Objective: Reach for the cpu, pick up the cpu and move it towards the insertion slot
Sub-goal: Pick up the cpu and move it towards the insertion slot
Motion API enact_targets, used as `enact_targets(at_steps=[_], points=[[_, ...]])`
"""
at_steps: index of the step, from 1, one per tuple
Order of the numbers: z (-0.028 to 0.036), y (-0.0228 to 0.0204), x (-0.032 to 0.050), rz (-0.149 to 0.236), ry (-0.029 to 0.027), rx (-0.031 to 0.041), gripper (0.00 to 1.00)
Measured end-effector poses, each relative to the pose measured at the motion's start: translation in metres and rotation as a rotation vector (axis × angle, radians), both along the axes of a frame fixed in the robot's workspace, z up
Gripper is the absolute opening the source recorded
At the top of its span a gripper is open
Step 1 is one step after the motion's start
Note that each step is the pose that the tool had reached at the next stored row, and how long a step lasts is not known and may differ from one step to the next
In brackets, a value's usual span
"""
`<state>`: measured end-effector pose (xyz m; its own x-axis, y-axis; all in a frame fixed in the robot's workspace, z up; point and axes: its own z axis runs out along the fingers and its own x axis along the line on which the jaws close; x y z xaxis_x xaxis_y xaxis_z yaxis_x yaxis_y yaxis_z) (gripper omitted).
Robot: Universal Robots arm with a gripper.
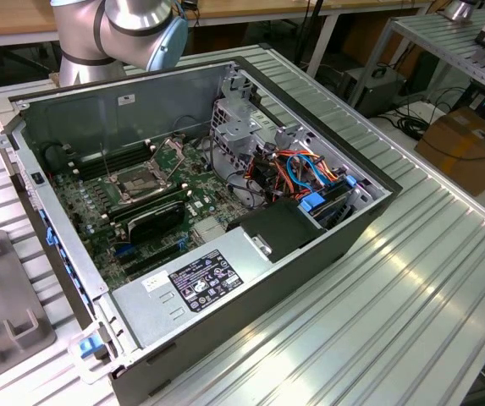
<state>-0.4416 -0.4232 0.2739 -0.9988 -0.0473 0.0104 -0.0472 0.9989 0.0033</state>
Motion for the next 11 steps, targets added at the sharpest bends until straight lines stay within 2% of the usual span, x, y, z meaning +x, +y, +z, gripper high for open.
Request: enact_targets(at_steps=[11], points=[[0.005, -0.0006, 0.0, 0.0, 0.0003, 0.0001, 0.55]])
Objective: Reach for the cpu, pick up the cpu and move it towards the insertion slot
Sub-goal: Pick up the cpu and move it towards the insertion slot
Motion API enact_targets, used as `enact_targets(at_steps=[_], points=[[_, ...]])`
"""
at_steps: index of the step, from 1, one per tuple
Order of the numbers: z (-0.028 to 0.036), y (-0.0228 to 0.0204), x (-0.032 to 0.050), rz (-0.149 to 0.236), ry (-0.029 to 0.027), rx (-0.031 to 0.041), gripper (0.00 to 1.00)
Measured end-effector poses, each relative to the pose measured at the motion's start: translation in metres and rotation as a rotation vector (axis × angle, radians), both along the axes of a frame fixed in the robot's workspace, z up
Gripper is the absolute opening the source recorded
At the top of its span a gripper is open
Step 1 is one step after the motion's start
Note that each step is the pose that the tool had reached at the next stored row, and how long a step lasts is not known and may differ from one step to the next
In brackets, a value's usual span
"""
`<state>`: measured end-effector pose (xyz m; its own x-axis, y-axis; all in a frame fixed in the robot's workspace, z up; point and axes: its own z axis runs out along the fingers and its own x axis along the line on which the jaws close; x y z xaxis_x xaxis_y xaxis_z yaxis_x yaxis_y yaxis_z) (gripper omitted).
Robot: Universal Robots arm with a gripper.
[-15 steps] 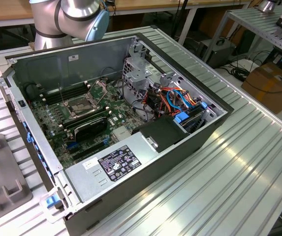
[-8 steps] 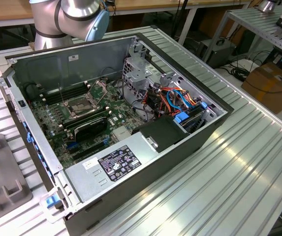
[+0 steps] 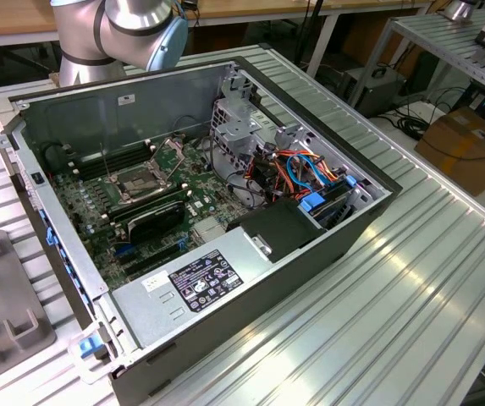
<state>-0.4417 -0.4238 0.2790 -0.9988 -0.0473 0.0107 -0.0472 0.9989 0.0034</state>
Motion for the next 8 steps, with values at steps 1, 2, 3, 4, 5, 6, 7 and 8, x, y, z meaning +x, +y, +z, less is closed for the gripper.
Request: enact_targets(at_steps=[1, 2, 3, 4, 5, 6, 7, 8], points=[[0.0005, -0.0001, 0.0, 0.0, 0.0, 0.0, 0.55], [0.0015, -0.0002, 0.0, 0.0, 0.0001, 0.0, 0.55], [0.0024, -0.0004, 0.0, 0.0, 0.0002, 0.0001, 0.55], [0.0046, -0.0006, 0.0, 0.0, 0.0003, 0.0002, 0.55], [0.0055, -0.0007, 0.0, 0.0, 0.0005, 0.0, 0.55], [0.0061, -0.0007, 0.0, 0.0, 0.0006, 0.0, 0.55], [0.0069, -0.0009, 0.0, 0.0, 0.0007, 0.0001, 0.55], [0.0073, -0.0009, 0.0, 0.0, 0.0007, 0.0001, 0.55]])
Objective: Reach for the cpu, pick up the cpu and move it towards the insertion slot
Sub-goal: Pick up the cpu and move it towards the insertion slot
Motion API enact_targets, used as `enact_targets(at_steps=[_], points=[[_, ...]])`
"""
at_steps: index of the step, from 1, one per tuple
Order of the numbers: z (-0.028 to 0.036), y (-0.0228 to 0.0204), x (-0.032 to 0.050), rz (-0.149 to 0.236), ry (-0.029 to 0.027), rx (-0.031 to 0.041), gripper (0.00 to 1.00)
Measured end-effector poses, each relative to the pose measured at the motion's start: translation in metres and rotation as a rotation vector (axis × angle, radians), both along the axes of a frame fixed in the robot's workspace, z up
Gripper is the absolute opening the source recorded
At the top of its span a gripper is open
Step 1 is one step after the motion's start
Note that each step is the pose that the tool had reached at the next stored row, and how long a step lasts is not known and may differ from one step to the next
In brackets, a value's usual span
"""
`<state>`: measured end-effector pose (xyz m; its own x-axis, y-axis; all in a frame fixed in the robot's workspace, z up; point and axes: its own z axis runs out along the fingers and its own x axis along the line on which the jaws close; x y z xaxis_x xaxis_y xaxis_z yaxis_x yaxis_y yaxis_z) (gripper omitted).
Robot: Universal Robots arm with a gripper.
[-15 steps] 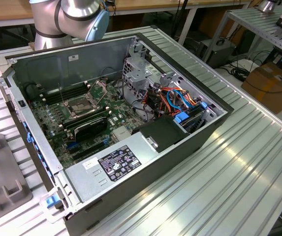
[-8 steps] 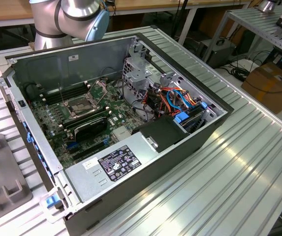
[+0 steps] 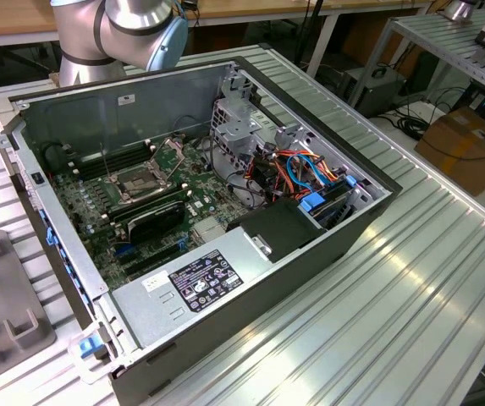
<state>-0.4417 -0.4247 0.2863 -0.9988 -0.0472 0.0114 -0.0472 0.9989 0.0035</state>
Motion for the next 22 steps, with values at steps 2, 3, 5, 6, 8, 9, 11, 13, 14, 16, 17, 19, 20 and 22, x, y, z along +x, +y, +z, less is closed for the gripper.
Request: enact_targets(at_steps=[2, 3, 5, 6, 8, 9, 11, 13, 14, 16, 17, 19, 20, 22], points=[[0.002, -0.0002, 0.0, 0.0, 0.0, 0.0, 0.55], [0.0031, -0.0002, 0.0, 0.0, 0.0001, 0.0, 0.55], [0.0067, -0.0003, 0.0, 0.0, 0.0003, 0.0, 0.55], [0.0081, -0.0003, 0.0, 0.0, 0.0003, 0.0, 0.55], [0.0106, -0.0004, 0.0, 0.0, 0.0006, 0.0, 0.55], [0.0113, -0.0004, 0.0, 0.0, 0.0007, 0.0, 0.55], [0.0144, -0.0005, 0.0, 0.0, 0.0009, 0.0, 0.55], [0.0171, -0.0009, 0.0, 0.0, 0.0008, 0.0002, 0.55], [0.0172, -0.0009, 0.0, 0.0, 0.0009, 0.0001, 0.55], [0.0175, -0.0009, 0.0, 0.0, 0.001, 0.0, 0.55], [0.0175, -0.0009, 0.0, 0.0, 0.001, 0.0001, 0.55], [0.0177, -0.0009, 0.0, 0.0, 0.001, 0.0001, 0.55], [0.0177, -0.0009, 0.0, 0.0, 0.001, 0.0001, 0.55], [0.0179, -0.0009, 0.0, 0.0, 0.0009, 0.0001, 0.55]])
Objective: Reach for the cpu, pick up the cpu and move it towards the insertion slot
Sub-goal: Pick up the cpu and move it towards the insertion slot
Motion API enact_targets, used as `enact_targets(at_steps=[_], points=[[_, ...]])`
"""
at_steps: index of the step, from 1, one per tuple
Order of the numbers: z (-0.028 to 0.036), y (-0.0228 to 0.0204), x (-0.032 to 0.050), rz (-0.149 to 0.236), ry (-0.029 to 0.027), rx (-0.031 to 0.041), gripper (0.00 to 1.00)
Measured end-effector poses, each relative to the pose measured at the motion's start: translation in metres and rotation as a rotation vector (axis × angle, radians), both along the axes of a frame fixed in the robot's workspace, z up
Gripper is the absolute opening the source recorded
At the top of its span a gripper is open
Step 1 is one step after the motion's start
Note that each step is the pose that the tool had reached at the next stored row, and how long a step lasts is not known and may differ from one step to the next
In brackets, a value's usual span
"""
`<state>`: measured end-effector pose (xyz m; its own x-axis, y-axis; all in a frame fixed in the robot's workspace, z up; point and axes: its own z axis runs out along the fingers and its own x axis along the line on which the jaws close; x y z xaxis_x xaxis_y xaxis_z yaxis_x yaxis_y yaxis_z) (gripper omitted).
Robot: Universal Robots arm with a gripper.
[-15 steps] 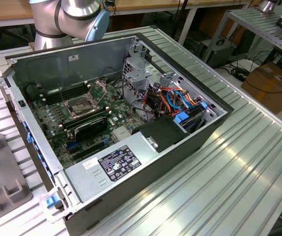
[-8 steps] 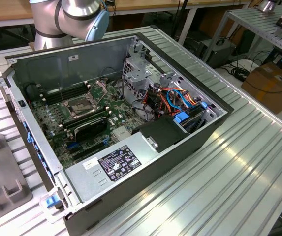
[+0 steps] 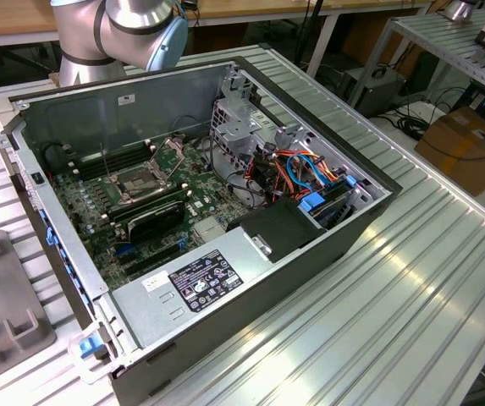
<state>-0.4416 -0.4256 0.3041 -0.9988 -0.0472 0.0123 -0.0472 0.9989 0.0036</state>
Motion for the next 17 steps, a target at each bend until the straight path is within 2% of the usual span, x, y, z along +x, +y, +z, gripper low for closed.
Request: enact_targets(at_steps=[5, 10, 13, 17], points=[[0.0011, -0.0001, 0.0, 0.0, 0.0001, 0.0, 0.55], [0.008, -0.0002, 0.0, 0.0, 0.0003, -0.0001, 0.55], [0.0151, -0.0002, 0.0, 0.0, 0.0002, 0.0001, 0.55], [0.0187, -0.0004, 0.0, 0.0, 0.0001, 0.0003, 0.55]])
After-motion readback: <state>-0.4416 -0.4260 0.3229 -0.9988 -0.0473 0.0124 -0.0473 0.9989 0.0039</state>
